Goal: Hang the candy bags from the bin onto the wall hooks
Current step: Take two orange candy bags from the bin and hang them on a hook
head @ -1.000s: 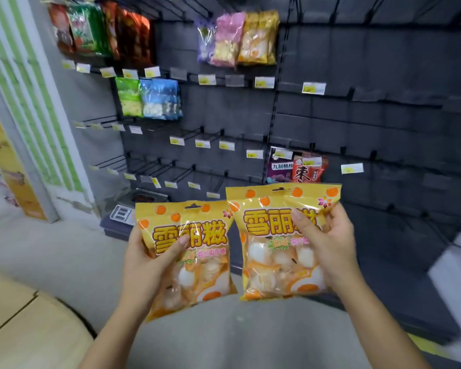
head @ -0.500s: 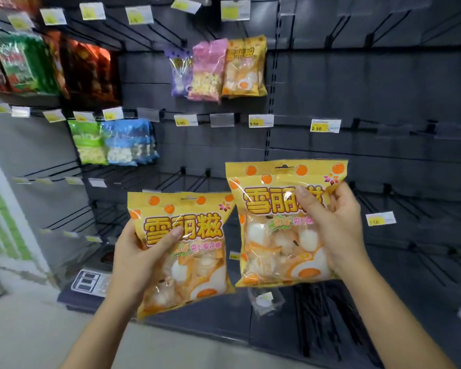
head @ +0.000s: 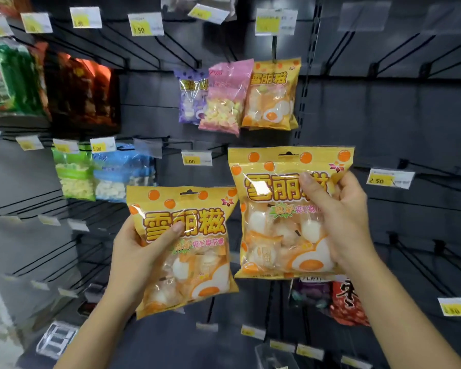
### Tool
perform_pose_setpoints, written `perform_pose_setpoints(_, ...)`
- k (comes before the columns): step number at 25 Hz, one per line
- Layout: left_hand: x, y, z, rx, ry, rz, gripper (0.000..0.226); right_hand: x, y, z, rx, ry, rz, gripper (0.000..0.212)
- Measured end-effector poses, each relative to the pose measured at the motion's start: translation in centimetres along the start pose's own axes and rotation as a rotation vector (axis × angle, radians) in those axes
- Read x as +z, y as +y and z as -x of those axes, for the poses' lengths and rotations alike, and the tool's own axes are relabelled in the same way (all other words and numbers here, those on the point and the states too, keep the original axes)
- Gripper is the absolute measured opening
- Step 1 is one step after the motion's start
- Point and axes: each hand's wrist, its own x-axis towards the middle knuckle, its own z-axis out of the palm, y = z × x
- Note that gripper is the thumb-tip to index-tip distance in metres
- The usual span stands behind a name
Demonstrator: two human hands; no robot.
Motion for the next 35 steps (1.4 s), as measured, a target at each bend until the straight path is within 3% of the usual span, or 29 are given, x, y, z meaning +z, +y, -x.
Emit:
perform_pose_setpoints(4, -1.1, -1.4, -7.2, 0.024, -0.045, 0.033, 0.035, 4.2, 1.0, -5.1, -0.082, 0.059, -0.001, 0.041)
perform_pose_setpoints(9, -1.1, -1.7, -14.5, 0.021, -0.144, 0.07, 0.041, 8.1, 0.0, -11.8, -0.153, 0.158, 0.055, 0.024)
perform_pose_setpoints(19, 0.9, -0.6, -20.3, 0.052, -0.223, 0.215, 0.038, 9.4, -0.7, -23.6, -0.038, 0.204, 0.024, 0.051)
perform_pose_setpoints(23, 4.2, 1.9, -22.5, 0.079, -0.397, 0.325, 0.03, 9.1, -0.2, -25.6, -0.041, 0.183, 0.029, 0.047)
perform_pose_setpoints(27, 9.3, 4.5, -26.2, 0.128, -0.636, 0.284, 0.035, 8.3, -0.6, -27.3, -0.051, 0.145, -0.008, 0.047)
perform_pose_setpoints(30, 12.5, 5.4, -28.8, 0.179, -0.69, 0.234, 0.033, 7.8, -0.9, -28.4, -0.036, 0.092, -0.039, 0.046)
perform_pose_setpoints(35, 15.8, 6.4, -32.4, 0.206, -0.854, 0.134, 0.063, 7.5, -0.6, -29.8, -0.02, 0.03, -0.074, 0.043)
